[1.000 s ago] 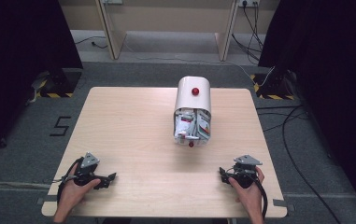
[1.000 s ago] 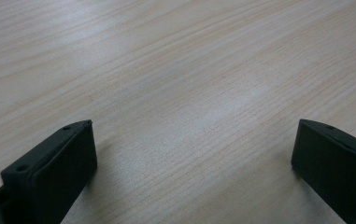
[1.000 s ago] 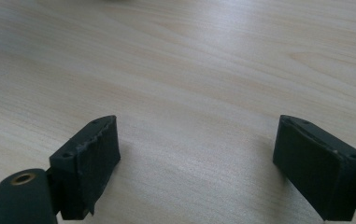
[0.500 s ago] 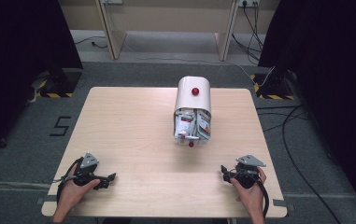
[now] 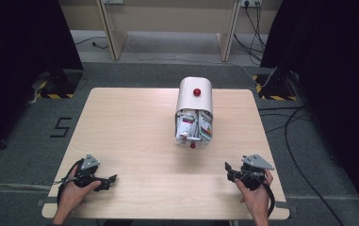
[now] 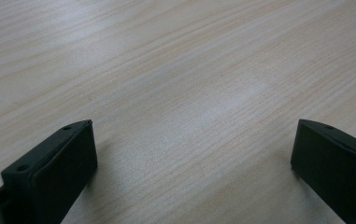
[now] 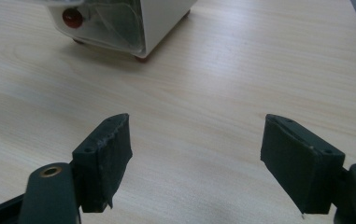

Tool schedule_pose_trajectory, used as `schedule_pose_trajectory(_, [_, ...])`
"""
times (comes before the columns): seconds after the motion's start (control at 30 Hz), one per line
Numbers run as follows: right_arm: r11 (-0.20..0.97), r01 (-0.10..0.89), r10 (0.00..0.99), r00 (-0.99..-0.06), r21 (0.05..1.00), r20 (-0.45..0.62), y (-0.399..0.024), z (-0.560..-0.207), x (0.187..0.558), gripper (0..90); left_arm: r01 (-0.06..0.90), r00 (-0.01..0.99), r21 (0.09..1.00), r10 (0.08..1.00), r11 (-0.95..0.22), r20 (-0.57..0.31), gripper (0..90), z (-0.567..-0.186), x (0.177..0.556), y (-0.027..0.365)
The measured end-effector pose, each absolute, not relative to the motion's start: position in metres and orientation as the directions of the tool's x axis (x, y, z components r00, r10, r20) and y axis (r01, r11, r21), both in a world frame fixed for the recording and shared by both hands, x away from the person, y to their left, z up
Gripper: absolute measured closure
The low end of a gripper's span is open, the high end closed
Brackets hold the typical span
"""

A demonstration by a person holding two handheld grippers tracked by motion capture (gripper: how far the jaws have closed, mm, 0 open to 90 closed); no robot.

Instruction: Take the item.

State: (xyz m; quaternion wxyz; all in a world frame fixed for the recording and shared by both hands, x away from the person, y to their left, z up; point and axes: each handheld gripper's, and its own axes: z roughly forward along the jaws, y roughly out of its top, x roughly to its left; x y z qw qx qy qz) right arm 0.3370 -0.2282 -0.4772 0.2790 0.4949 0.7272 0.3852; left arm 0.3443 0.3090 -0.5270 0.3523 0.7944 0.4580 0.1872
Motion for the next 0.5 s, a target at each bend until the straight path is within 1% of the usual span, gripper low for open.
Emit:
schedule_pose_trajectory(0.37, [0.215,0.471,0.926,-0.378,0.855,-0.025,-0.223,-0.461,0.331,29.5,0.596,0.510,0.732,0.860,-0.331,-0.026,0.0,-0.527,0.344,0.309])
schedule_pose_trajectory(0.5, [0.218,0.452,0.919,-0.392,0.865,-0.027,-0.221,-0.449,0.328,31.1,0.596,0.510,0.732,0.860,-0.331,-0.026,0.0,-0.527,0.344,0.309])
